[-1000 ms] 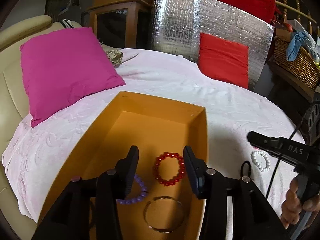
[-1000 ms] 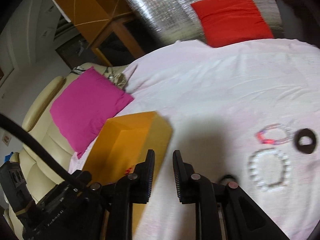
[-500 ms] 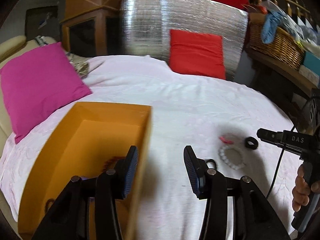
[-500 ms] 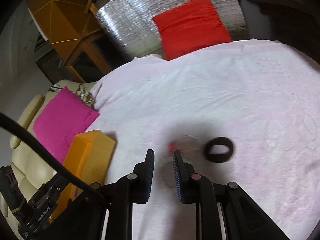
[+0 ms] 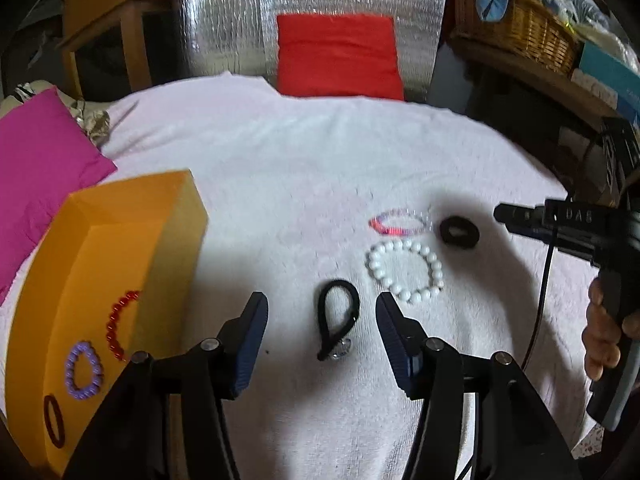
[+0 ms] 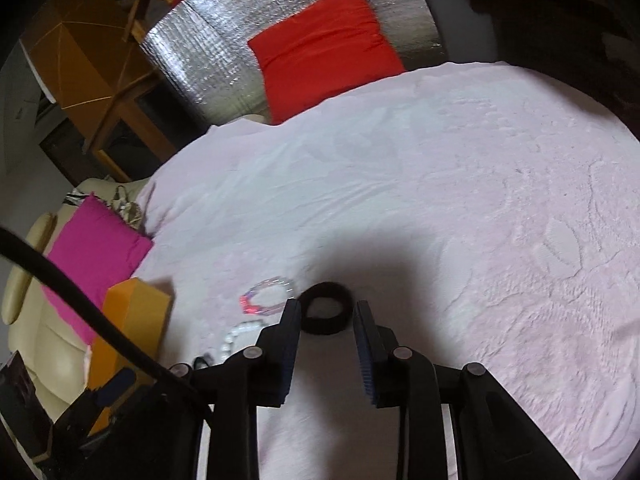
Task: Organize jewelry
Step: 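Grasp the black hair tie with the left tool while the right tool grasps the black rubber ring, then lift and carry the black hair tie and black ring over the box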
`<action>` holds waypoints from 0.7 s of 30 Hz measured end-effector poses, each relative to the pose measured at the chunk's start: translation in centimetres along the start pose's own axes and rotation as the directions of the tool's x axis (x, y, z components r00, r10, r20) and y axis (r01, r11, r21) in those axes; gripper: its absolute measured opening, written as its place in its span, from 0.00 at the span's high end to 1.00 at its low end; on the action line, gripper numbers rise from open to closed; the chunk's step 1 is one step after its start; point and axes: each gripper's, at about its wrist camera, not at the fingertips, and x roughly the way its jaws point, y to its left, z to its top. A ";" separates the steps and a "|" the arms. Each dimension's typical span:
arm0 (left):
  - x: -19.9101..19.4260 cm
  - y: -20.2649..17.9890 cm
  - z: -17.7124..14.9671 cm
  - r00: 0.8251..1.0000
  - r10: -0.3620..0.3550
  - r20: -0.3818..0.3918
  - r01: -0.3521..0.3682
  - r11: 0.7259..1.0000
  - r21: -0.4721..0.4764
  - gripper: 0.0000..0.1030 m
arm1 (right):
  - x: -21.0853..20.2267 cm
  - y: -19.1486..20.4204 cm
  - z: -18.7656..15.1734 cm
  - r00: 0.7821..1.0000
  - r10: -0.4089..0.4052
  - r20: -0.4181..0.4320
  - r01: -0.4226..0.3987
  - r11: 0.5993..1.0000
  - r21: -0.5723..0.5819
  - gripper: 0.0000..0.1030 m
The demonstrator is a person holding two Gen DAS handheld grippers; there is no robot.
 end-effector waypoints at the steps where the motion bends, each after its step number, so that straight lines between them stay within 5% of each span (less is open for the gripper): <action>1: 0.3 -0.1 -0.1 1.000 0.000 -0.012 0.000 1.000 0.001 0.43 | 0.3 -0.2 0.1 1.000 -0.001 -0.004 0.001 1.000 0.011 0.71; 9: 2.8 -0.2 -0.9 0.995 -0.020 -0.098 0.021 1.000 0.016 0.39 | 4.0 0.0 1.0 0.998 -0.044 -0.050 0.046 0.999 0.025 0.71; 14: 4.1 0.5 -1.2 0.987 -0.093 -0.134 0.091 0.996 -0.024 0.40 | 5.7 1.2 0.7 0.992 -0.123 -0.042 0.121 0.992 -0.048 0.71; 16: 4.5 0.8 -1.2 0.983 -0.118 -0.144 0.113 0.993 -0.041 0.58 | 5.6 1.9 0.6 0.988 -0.153 -0.035 0.149 0.985 -0.091 0.84; 18: 4.3 1.0 -1.1 0.984 -0.121 -0.133 0.117 0.992 -0.038 0.82 | 5.5 2.3 0.4 0.986 -0.164 -0.034 0.159 0.979 -0.125 0.87; 21: 4.0 1.2 -1.1 0.978 -0.171 -0.121 0.163 0.984 -0.070 0.89 | 4.5 2.5 0.3 0.990 -0.144 -0.011 0.141 0.981 -0.133 0.90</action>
